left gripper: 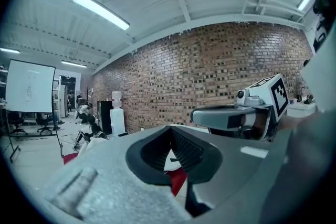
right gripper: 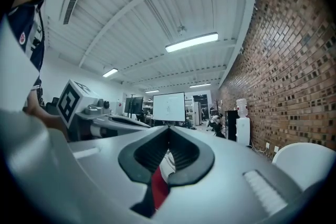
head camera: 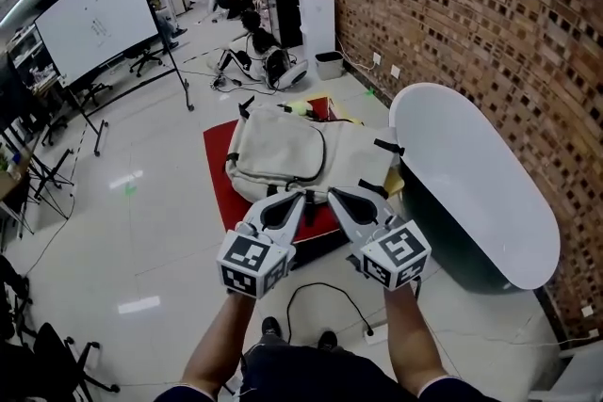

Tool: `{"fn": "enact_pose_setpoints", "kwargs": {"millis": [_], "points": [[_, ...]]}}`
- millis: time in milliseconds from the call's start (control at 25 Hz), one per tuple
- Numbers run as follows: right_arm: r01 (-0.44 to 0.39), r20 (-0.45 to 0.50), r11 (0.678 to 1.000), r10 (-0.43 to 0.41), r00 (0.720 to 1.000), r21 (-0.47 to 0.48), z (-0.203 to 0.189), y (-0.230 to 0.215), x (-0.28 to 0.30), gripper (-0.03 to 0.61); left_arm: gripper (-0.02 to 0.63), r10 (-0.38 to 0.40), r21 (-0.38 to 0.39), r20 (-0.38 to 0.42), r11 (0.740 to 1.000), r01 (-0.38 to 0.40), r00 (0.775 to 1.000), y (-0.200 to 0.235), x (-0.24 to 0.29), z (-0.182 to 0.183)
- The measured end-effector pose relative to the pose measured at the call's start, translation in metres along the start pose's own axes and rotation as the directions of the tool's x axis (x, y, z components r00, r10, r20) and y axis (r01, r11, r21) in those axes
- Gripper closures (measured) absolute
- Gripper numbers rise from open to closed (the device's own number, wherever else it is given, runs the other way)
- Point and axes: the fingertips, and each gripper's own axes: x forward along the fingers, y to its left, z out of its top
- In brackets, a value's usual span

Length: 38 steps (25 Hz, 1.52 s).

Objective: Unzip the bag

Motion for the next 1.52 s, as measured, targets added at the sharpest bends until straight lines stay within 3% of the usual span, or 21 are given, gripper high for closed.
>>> {"fn": "enact_pose_setpoints", "kwargs": {"millis": [640,840,1040,1520], "points": [[0.001,0.019,1.0,-0.002,1.0,0.02,0.01,0.037,0.008,0.574,0.612,-0.007,-0.037,0.046,0.999,0.009,0.999,0.006,-0.032,0.003],[0.001,0.01,1.0,-0.001,1.0,0.027,0.006,0.036,0.006,0.574,0.612,-0.02,-0.045,0.057,0.999,0.022,0.998,0.003,-0.027,0.0],[0.001,0.004,1.0,-0.002,1.0,0.026,0.005,0.033,0.005,0.574,0.612,-0.04,-0.067,0.018,0.997,0.041,0.999,-0.004,-0.025,-0.007],[0.003,0.001,1.0,-0.003,1.0,0.025,0.007,0.032,0.002,0.573,0.612,-0.019,-0.055,0.052,0.998,0.021,0.998,-0.001,-0.025,-0.005]]}}
